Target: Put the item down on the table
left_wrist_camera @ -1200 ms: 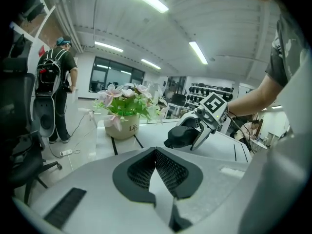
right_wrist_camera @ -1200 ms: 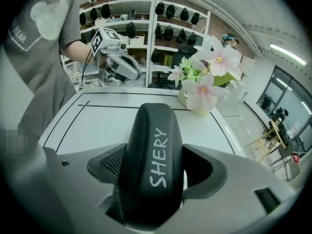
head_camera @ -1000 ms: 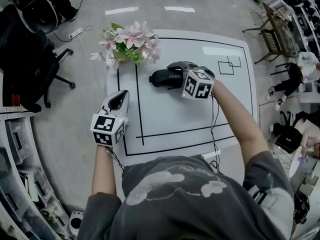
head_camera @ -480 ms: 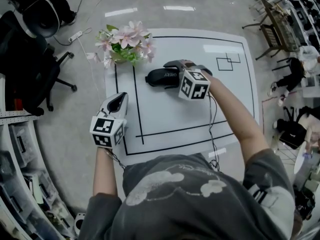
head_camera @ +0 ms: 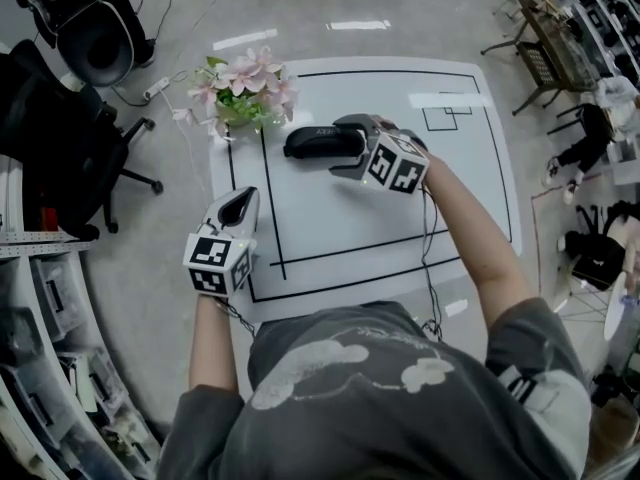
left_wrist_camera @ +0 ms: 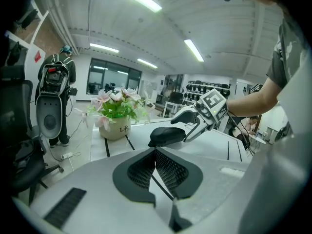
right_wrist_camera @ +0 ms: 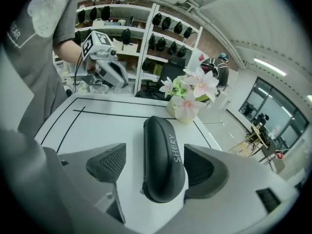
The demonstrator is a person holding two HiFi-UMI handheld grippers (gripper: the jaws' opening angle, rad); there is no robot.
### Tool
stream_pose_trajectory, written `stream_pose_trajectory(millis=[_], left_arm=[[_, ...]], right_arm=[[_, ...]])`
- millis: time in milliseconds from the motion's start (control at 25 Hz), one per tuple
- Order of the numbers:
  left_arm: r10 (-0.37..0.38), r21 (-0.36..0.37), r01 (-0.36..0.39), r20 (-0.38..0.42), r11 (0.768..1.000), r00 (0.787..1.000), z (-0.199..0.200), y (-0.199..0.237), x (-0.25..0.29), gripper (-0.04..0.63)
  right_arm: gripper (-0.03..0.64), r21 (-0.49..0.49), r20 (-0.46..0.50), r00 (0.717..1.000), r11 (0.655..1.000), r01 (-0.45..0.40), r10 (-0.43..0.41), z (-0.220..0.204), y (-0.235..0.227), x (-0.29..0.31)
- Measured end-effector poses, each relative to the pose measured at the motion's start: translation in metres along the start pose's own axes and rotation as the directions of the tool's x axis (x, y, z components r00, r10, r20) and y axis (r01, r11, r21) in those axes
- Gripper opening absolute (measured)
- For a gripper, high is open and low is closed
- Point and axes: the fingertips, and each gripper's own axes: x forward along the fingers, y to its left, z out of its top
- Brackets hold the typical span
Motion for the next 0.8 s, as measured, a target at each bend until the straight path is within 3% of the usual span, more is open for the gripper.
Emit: stream_pose_trajectory(millis=[400,800], left_arm=[[0.013,0.075,-0.017,0.054,0.997,0.998,0.014,-0.051,-0.048,0.003],[0.003,0.114,-0.014,0.097,0.993,0.995,0.001,-0.131,-0.104,0.003]], right_arm=[[0.275,0.180,0.148,0.978,0.976,0.119,-0.147,0.024,0.041,-0.068],[0.069,0.359,0.239,0.915,0.905,0.228,-0.325,0.029,0.115,-0.138]])
